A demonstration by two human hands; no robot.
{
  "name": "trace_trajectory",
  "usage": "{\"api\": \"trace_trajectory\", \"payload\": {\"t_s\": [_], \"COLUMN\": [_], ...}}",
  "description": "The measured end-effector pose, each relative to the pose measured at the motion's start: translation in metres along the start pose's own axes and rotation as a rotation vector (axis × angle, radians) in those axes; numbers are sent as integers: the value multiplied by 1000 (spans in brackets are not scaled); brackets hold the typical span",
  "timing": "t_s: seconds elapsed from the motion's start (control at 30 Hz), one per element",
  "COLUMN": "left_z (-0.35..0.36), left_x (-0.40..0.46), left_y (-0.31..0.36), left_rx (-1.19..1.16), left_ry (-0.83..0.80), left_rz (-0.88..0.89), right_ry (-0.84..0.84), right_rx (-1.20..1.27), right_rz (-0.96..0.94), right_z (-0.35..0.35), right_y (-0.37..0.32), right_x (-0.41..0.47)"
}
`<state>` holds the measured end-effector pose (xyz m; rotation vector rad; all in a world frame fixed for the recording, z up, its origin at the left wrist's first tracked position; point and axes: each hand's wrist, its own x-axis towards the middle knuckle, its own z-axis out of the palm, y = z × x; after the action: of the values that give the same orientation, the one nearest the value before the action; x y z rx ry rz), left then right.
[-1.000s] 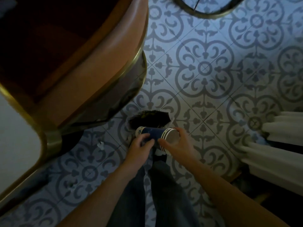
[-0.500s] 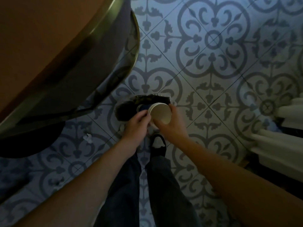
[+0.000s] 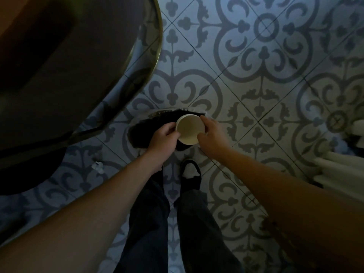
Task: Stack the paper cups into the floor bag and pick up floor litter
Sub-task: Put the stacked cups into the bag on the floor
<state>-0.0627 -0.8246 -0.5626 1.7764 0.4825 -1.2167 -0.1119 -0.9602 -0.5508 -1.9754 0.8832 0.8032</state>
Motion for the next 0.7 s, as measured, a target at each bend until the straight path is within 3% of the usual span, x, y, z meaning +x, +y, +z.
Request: {"api": "trace_trajectory", "payload": {"t_s": [0.33,0.7], "left_z": [7,-3], "left_x": [31,27], "left_y": [-15,-43], "left_rx": [95,563], "left_ry": [-83,-159], "left_rz": [4,74], "right_ry": [-43,-78], "right_rx": [-47,-131], "right_rz": [-9,-111], "right_z": [-6,-9], "right_y": [16,24], "right_x": [12,2]}}
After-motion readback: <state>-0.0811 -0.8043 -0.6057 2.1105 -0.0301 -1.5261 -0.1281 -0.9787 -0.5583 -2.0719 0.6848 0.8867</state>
